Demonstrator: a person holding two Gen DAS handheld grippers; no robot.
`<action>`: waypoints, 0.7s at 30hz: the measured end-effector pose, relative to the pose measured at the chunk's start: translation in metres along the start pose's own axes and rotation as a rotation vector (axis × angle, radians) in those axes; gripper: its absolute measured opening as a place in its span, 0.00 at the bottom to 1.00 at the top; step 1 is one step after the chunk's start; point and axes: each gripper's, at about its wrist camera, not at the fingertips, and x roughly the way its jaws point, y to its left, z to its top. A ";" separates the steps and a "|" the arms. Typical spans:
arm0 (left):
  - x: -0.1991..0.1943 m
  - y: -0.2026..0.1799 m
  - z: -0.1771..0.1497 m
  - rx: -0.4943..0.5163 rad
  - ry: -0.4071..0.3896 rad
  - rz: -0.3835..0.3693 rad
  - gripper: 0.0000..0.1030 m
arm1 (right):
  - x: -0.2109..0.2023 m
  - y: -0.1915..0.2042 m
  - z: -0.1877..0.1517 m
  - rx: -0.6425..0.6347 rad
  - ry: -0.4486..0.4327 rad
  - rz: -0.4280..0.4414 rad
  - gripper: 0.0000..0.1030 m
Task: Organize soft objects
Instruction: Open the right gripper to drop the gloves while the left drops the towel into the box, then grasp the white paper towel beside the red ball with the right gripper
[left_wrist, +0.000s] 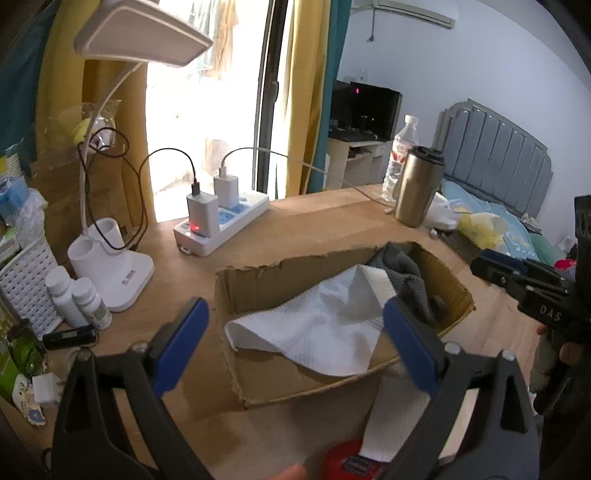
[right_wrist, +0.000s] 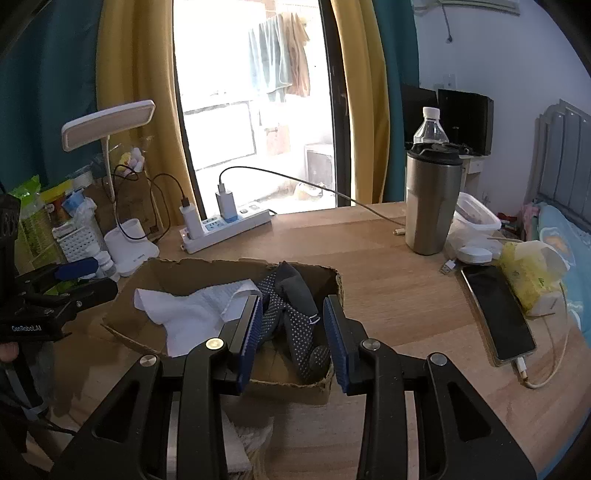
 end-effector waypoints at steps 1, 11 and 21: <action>-0.003 -0.001 -0.001 0.000 -0.003 0.001 0.94 | -0.003 0.000 0.000 -0.001 -0.003 -0.001 0.36; -0.029 -0.010 -0.010 0.004 -0.029 -0.009 0.94 | -0.030 0.011 -0.008 -0.023 -0.028 0.002 0.49; -0.057 -0.011 -0.026 -0.007 -0.050 -0.014 0.94 | -0.054 0.024 -0.020 -0.042 -0.035 0.002 0.51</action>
